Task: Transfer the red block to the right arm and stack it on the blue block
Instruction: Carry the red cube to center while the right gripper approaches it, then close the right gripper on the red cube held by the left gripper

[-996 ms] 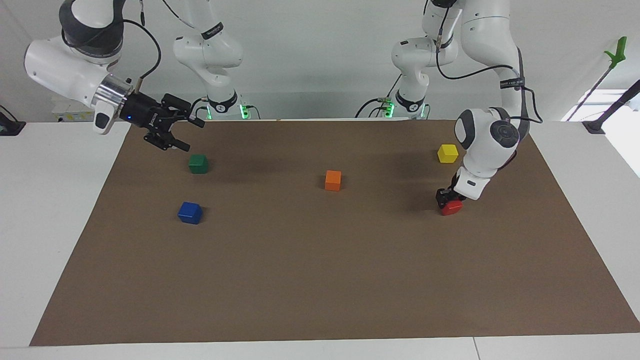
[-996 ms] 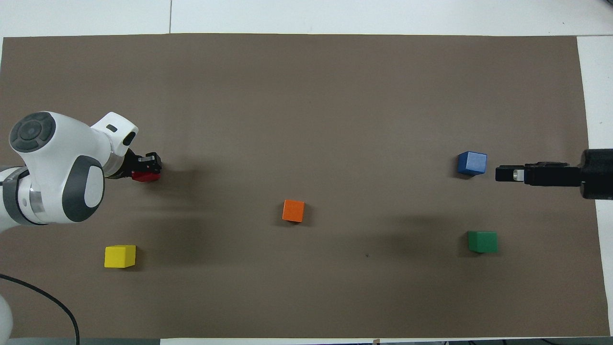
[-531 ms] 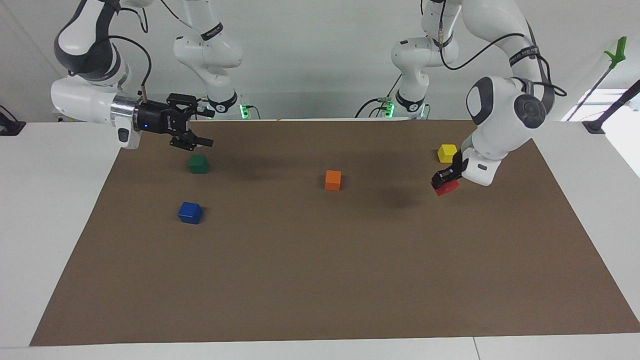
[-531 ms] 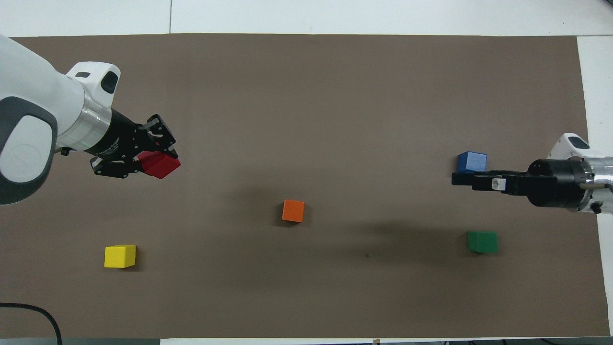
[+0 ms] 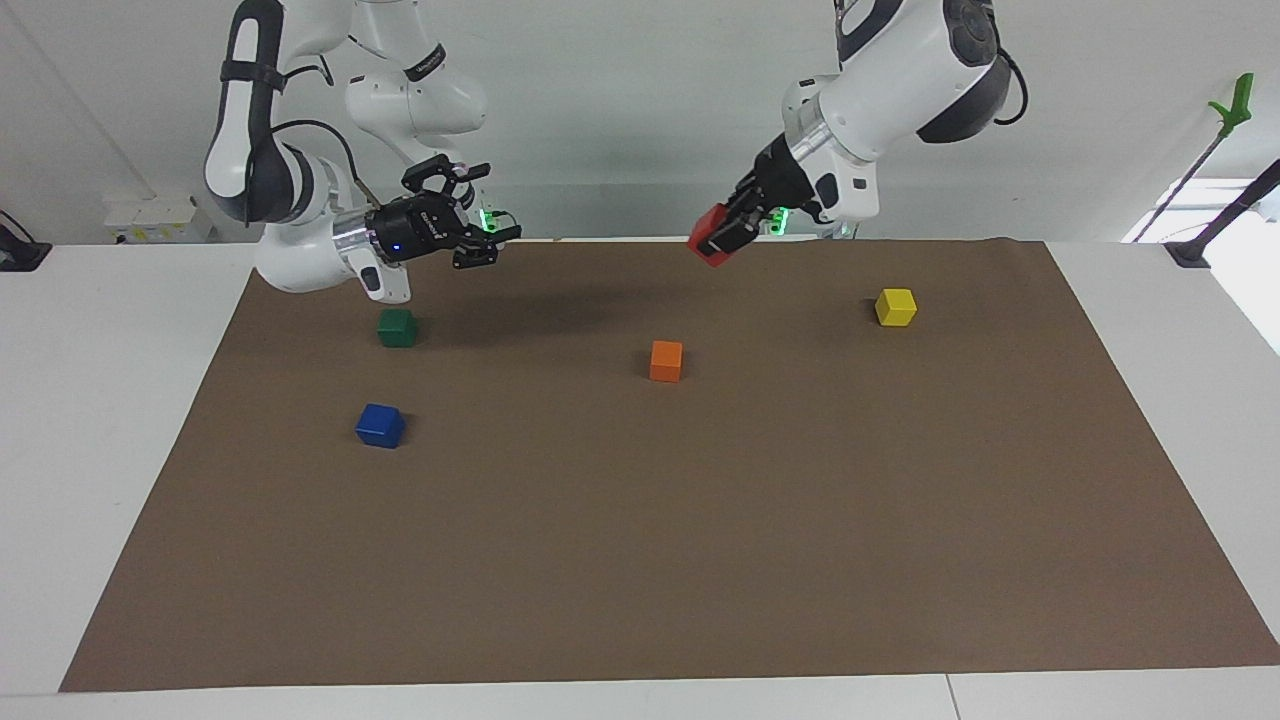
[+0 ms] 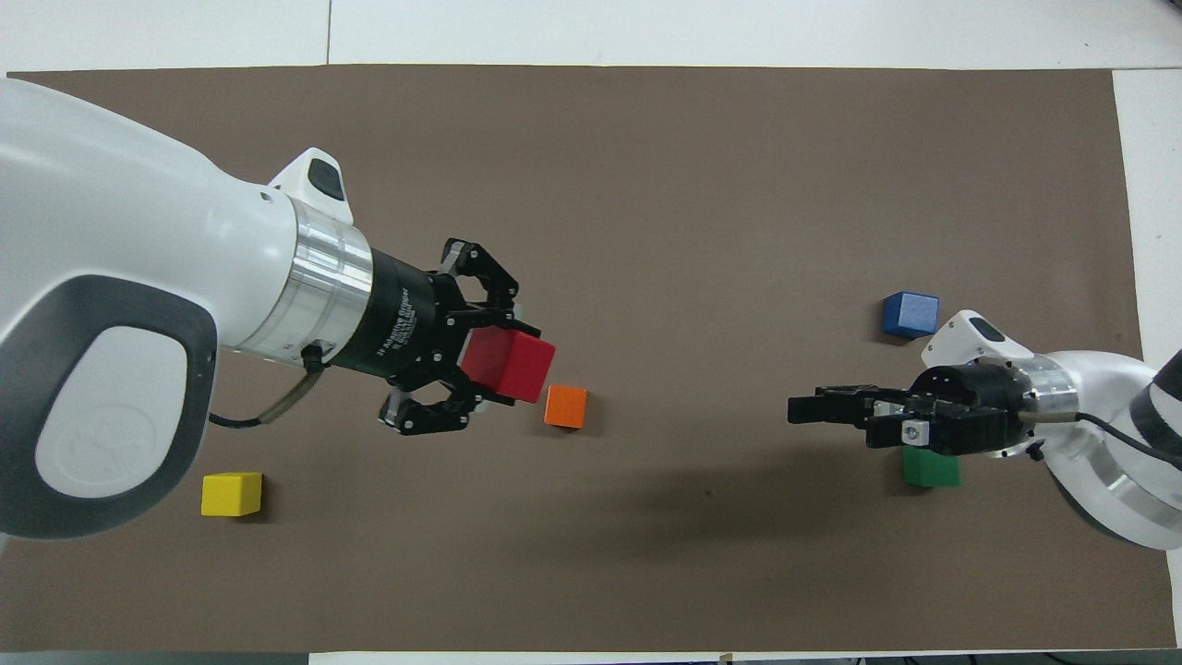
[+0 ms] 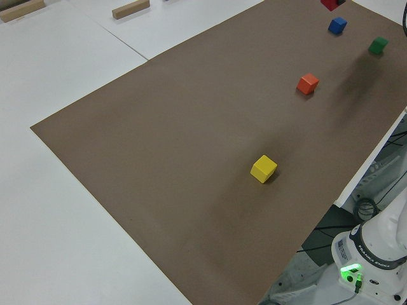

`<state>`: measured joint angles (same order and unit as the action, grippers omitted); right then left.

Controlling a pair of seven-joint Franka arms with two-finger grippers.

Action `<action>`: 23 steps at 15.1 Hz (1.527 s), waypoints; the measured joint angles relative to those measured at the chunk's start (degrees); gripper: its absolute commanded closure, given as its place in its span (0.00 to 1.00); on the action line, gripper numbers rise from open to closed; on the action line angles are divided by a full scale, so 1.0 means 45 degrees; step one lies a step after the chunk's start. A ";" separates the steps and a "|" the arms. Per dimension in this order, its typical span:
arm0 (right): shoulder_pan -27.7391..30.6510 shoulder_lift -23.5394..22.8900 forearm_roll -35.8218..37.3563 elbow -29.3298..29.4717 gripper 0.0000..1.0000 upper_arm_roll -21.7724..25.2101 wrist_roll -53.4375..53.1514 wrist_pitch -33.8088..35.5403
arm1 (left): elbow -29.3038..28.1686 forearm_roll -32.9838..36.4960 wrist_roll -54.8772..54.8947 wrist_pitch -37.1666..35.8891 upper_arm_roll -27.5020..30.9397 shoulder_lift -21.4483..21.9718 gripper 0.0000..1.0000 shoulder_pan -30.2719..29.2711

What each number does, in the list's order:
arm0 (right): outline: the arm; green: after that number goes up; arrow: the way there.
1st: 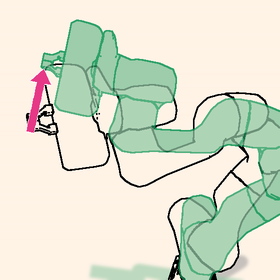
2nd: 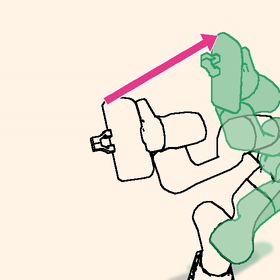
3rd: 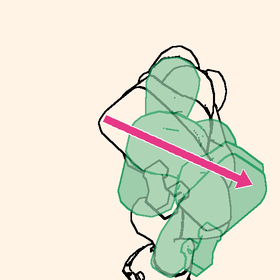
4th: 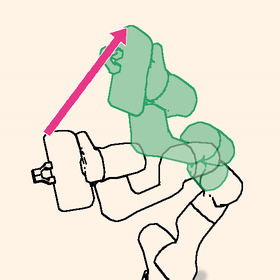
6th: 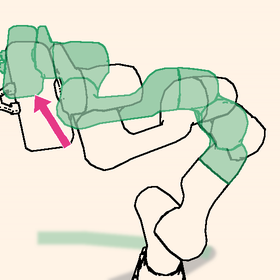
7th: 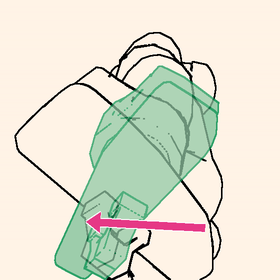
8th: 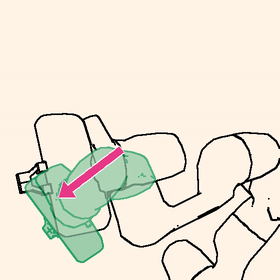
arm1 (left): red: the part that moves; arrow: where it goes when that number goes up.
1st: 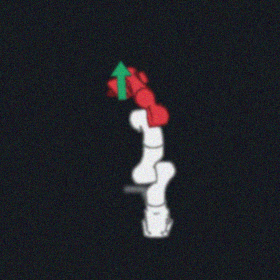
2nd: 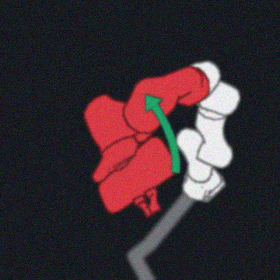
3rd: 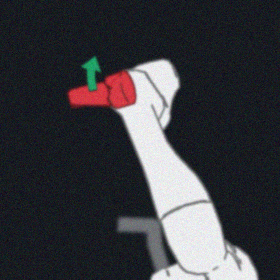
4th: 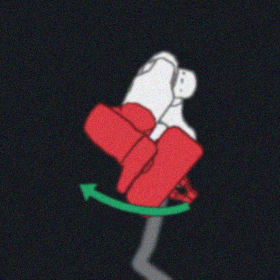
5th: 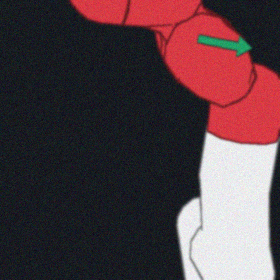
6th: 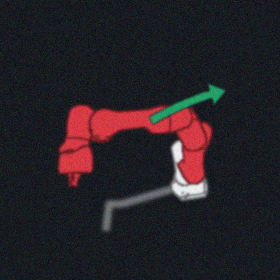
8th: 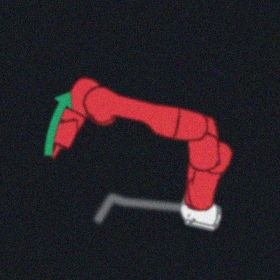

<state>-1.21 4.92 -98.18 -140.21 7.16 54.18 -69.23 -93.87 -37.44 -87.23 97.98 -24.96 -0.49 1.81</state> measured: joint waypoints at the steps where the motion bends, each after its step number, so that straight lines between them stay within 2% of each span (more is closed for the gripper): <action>1: -0.0201 -0.0304 -0.0117 -0.0220 0.00 -0.0004 0.0672 0.0470 | -0.0029 -0.0549 -0.0617 0.0420 -0.0198 0.0001 1.00 0.0060; 6: -0.1140 -0.2553 -0.0788 -0.0571 0.00 0.0000 0.2979 0.3066 | -0.0314 -0.1051 -0.2958 0.1891 -0.0487 0.0031 1.00 0.0913; 10: -0.2509 -0.4098 -0.2382 -0.0534 0.00 -0.0010 0.3821 0.4671 | -0.2163 -0.1068 -0.3093 0.3925 -0.0544 0.0574 1.00 0.1916; 13: -0.3156 -0.5501 -0.2689 0.0004 0.00 -0.0024 0.4837 0.5424 | -0.3225 -0.1119 -0.3111 0.4427 -0.0560 0.1184 1.00 0.2472; 15: -0.3356 -0.6356 -0.2690 0.0544 0.00 -0.0035 0.5310 0.5684 | -0.3410 -0.1241 -0.3118 0.4470 -0.0551 0.1442 1.00 0.2534; 17: -0.3408 -0.6720 -0.2769 0.0889 0.00 -0.0138 0.5416 0.5868 | -0.3438 -0.1284 -0.3118 0.4472 -0.0547 0.1528 1.00 0.2564; 23: -0.3552 -0.6732 -0.3464 0.1155 0.00 -0.0820 0.5587 0.5954 | -0.3729 -0.1301 -0.3118 0.4512 -0.0541 0.1631 1.00 0.2707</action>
<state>-17.20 -25.37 -113.77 -135.01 3.47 79.32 -42.43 -110.65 -43.30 -101.27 118.29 -27.40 6.85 13.99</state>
